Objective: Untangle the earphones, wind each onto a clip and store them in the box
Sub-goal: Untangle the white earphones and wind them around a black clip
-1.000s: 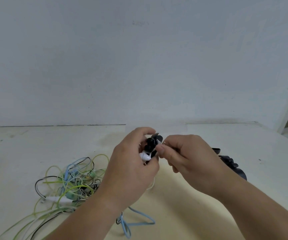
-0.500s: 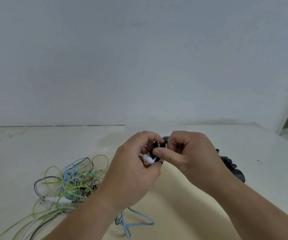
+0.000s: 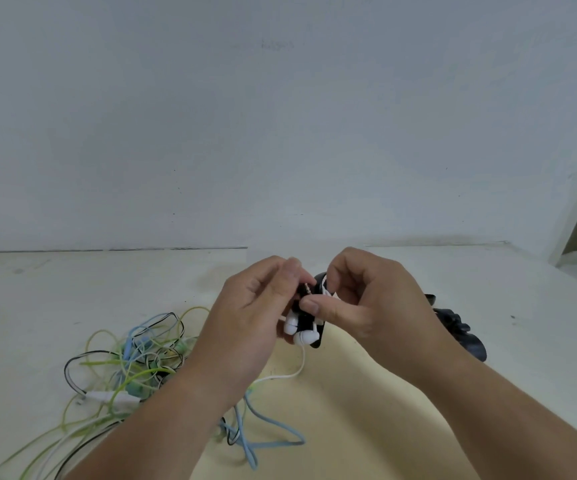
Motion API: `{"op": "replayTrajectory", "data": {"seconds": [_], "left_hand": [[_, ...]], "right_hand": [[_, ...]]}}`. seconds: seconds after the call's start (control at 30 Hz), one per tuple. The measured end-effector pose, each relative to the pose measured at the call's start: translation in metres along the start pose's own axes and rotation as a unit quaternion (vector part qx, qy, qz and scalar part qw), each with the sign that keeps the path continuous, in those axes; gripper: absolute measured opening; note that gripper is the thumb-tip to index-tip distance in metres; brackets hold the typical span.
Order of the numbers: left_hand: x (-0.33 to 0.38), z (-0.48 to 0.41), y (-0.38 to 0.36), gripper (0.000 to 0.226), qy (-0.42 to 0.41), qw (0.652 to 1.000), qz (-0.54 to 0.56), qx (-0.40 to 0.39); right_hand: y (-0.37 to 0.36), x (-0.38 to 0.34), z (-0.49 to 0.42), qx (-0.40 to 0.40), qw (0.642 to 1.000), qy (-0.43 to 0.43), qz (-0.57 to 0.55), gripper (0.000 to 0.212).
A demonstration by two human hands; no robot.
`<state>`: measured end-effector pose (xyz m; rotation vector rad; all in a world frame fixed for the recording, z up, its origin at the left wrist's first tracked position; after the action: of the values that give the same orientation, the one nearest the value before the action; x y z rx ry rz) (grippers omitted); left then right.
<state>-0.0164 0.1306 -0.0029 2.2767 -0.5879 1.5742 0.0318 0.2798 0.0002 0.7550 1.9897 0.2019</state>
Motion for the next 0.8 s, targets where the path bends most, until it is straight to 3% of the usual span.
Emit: {"op": "replayTrajectory", "data": {"seconds": [0.17, 0.5, 0.8], "left_hand": [[-0.004, -0.003, 0.002, 0.017, 0.023, 1.000, 0.017, 0.001], [-0.002, -0.004, 0.009, 0.023, -0.004, 0.998, 0.041, 0.042], [-0.001, -0.003, 0.009, 0.034, -0.019, 0.998, 0.027, 0.049]], "right_hand": [[-0.002, 0.002, 0.001, -0.002, 1.000, 0.001, 0.006, 0.037], [-0.004, 0.003, -0.001, -0.063, 0.984, -0.041, -0.164, 0.018], [-0.010, -0.002, 0.001, -0.039, 0.985, -0.047, -0.162, 0.002]]}}
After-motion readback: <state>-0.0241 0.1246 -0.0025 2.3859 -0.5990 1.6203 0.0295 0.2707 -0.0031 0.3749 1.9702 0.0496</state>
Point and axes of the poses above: each hand's wrist, its own z-axis away from the middle knuckle, its own y-axis out of the back of the hand, x = y × z, the point moved 3 cm from there along -z, towards the middle knuckle, and after that the axes turned 1 degree about z, right-handed, at the moved point
